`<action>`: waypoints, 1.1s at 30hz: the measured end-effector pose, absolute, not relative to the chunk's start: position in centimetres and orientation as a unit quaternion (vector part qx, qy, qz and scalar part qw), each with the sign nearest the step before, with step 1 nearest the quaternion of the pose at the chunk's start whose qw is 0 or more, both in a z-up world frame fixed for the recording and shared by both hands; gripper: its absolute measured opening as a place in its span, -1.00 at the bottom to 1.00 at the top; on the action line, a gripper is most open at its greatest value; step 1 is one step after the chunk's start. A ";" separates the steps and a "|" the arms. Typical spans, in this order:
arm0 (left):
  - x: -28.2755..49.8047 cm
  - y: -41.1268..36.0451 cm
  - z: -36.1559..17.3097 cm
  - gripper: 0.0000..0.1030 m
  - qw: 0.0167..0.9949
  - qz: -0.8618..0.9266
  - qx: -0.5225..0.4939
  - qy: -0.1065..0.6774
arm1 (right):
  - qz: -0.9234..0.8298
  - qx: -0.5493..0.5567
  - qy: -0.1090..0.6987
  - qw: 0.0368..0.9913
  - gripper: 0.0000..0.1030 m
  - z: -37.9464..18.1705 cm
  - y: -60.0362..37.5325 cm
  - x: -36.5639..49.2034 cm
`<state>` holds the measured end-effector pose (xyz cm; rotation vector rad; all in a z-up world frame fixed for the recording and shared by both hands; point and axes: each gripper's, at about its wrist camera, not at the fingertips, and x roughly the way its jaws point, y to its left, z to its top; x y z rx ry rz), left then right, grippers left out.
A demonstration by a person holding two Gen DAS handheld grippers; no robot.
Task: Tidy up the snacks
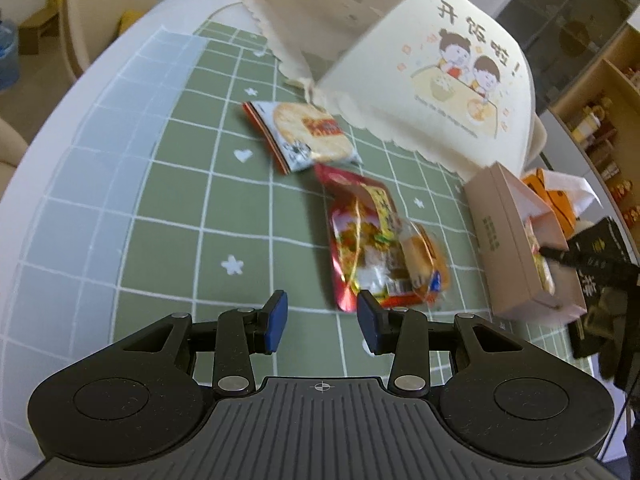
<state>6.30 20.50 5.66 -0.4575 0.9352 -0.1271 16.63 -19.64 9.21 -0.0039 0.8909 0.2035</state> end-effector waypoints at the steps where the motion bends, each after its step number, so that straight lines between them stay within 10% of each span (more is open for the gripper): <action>1: 6.2 20.4 5.6 -0.17 0.865 -0.062 -0.217 0.447 | 0.126 0.046 0.432 0.892 0.42 9.6 -20.3 16.6; 7: 6.6 20.6 5.5 -0.17 0.866 -0.054 -0.218 0.447 | 0.159 -0.018 0.343 0.925 0.48 12.2 -16.2 14.1; 16: 7.3 23.1 6.6 -0.17 0.876 -0.022 -0.220 0.429 | 0.254 -0.031 0.437 0.862 0.48 6.1 -2.6 16.4; 23: 10.9 22.7 6.5 -0.17 0.880 -0.048 -0.206 0.426 | 0.288 -0.109 0.435 0.846 -0.03 5.0 -1.4 12.1; 33: 16.7 17.1 4.8 -0.08 0.872 -0.104 -0.137 0.458 | 0.243 -0.137 0.448 0.849 -0.06 6.0 -9.2 4.2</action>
